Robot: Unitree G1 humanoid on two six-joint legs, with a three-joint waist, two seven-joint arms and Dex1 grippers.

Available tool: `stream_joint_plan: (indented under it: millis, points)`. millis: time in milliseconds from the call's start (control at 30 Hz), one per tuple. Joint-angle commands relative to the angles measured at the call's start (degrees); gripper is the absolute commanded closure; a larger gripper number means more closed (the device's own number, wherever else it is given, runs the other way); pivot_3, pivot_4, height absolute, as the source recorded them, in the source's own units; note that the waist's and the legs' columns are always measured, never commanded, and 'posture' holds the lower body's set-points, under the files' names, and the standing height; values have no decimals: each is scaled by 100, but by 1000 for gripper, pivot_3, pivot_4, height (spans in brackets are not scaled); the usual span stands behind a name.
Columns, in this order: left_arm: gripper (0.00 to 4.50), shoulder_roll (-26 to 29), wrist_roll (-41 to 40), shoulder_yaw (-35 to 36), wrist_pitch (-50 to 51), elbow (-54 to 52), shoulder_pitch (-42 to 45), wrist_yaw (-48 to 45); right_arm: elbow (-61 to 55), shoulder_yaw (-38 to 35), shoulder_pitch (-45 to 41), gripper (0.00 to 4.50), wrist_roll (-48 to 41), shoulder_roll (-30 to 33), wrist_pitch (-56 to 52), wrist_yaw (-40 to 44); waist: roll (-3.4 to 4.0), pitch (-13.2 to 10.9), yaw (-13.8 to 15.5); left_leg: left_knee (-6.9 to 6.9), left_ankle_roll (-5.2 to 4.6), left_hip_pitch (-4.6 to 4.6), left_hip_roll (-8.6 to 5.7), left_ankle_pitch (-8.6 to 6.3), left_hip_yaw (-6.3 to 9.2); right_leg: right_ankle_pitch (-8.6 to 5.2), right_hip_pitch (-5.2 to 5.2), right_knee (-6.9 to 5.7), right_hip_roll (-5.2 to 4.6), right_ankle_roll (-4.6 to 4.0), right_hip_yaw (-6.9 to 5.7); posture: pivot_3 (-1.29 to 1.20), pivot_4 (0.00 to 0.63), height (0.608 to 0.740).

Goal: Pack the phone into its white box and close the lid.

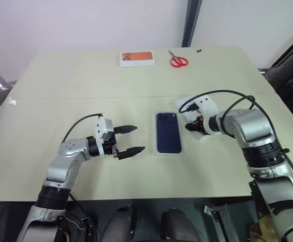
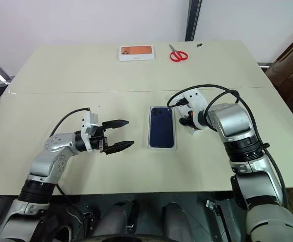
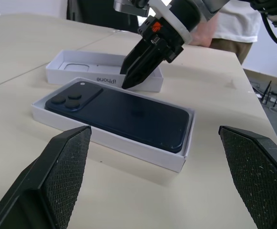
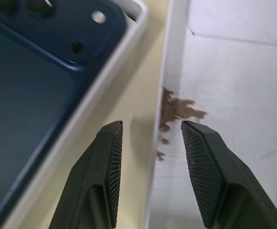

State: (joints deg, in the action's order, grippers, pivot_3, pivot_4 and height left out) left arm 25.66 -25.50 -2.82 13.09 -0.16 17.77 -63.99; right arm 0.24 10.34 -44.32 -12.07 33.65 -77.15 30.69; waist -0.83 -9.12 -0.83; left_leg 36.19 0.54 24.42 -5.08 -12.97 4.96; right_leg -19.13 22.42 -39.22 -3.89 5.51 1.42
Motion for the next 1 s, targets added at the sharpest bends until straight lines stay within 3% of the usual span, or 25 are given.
stream_joint_plan:
  millis: [33,133,233,300,333,500,700,867,1000]
  points:
    - [0,14,-40,-7,-17,-234,-38,34,-67,50,62,2430,39,67,175,-27,0,0,-3,0,0,0,0,0,0,0,0,0,0,0,0,0,150,734]
    - [0,20,-41,-10,-14,-244,-49,66,-58,87,131,2430,56,96,248,-31,0,0,-4,0,0,0,0,0,0,0,-1,0,0,0,0,0,150,734]
    - [0,25,-29,-11,-14,-244,-54,99,-60,71,141,3243,66,92,235,-77,0,0,-3,1,0,0,0,0,0,0,-1,0,0,0,0,0,150,734]
    - [0,32,-34,-10,-3,-252,-61,107,-63,58,140,4298,84,80,224,-111,0,0,-3,0,0,0,0,0,0,0,-1,0,0,0,0,0,150,734]
    - [0,34,-36,-10,1,-252,-62,111,-61,51,140,4462,89,74,218,-125,0,0,-2,0,0,0,0,0,0,0,-1,0,0,0,0,0,150,734]
    - [0,45,-29,-1,-12,-220,-39,119,80,-126,108,4462,150,-43,244,-365,0,0,-1,1,0,0,0,0,0,0,-2,0,1,0,0,0,150,734]
    - [0,75,-27,54,-11,-110,66,129,445,-1058,-264,4462,82,-503,940,-889,2,-1,-2,0,0,0,0,1,-1,0,0,-1,1,0,0,0,150,734]
    - [0,55,-107,231,67,52,178,302,80,-2043,-342,4462,-780,-1245,711,-736,2,-1,-25,-5,2,0,2,1,0,0,3,-2,4,0,0,0,150,734]
    - [0,-40,-97,562,-112,454,415,652,-197,-3430,-238,4462,-1772,-2143,176,-876,2,-1,-21,-4,0,-1,4,1,1,0,6,-10,6,0,0,0,150,734]
